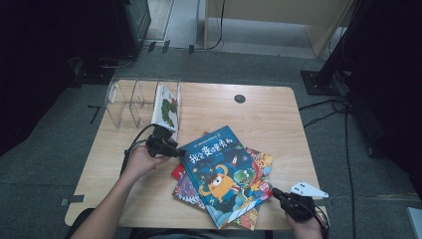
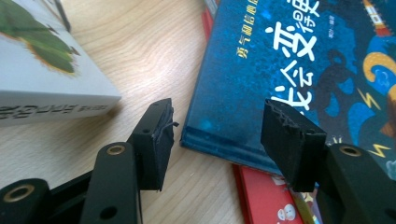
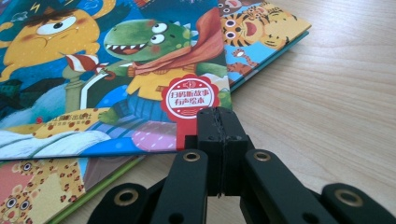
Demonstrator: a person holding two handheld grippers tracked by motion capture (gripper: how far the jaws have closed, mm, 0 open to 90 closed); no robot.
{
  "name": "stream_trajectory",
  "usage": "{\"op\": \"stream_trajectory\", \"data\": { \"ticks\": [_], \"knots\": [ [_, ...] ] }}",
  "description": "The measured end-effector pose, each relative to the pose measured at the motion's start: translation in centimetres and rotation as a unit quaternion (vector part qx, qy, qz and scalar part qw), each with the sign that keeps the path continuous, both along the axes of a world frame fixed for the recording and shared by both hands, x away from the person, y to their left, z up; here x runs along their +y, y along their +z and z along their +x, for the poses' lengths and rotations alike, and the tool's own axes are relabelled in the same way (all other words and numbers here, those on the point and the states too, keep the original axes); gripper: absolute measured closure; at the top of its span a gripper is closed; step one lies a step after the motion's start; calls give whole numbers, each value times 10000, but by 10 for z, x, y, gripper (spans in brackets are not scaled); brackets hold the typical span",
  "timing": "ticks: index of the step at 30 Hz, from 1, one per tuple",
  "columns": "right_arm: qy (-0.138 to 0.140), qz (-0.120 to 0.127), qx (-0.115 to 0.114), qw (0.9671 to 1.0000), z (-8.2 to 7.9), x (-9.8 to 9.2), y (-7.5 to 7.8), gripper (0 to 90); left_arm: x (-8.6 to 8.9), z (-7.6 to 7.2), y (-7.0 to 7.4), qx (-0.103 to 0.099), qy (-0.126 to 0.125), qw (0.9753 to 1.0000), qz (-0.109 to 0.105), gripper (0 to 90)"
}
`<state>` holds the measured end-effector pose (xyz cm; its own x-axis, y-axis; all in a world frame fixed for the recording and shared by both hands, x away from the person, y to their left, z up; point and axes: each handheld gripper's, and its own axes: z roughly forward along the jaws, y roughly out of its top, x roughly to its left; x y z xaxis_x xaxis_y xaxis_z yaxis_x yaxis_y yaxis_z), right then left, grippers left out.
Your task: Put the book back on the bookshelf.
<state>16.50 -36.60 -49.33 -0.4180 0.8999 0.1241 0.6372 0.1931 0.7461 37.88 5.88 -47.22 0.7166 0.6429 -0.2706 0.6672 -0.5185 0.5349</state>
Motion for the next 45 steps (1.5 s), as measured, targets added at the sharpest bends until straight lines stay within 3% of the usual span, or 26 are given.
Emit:
{"op": "stream_trajectory", "data": {
  "ticks": [2,5,6,10,18,23,34,45],
  "knots": [
    [26,0,56,10000,-1,1,0,900,-2,1,-2,89,-37,10000,-19,452],
    [88,-69,158,9998,-3,2,-1,900,-4,0,-3,67,-78,9999,50,457],
    [98,-117,144,9998,-3,2,-2,900,-6,-1,-3,11,-61,9999,117,465],
    [52,-163,115,9998,0,2,-2,900,-4,-1,-3,131,7,9999,75,490],
    [-115,-19,128,9999,10,-2,-4,900,-3,-8,-3,136,-42,9997,189,476],
    [-229,134,183,9995,24,-6,-4,900,7,-13,-4,294,90,9995,3,476],
    [-249,351,273,9987,47,-9,-5,900,18,-28,-4,434,234,9987,-86,460],
    [-231,239,179,9993,74,-2,-5,896,25,-33,-5,410,395,9981,-225,459]
  ]
}}
